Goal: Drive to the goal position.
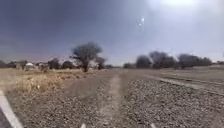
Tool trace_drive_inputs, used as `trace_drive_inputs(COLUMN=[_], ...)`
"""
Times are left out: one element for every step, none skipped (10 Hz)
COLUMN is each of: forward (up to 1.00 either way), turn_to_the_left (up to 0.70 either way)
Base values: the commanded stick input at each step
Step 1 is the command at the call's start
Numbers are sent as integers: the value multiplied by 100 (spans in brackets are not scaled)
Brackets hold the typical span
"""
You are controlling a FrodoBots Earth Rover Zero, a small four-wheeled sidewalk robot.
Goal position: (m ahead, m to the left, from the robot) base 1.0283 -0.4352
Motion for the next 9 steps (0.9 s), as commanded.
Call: trace_drive_inputs(forward=[70,70,70,70,70,70,70,70,70], turn_to_the_left=[0,0,0,0,0,0,0,0,0])
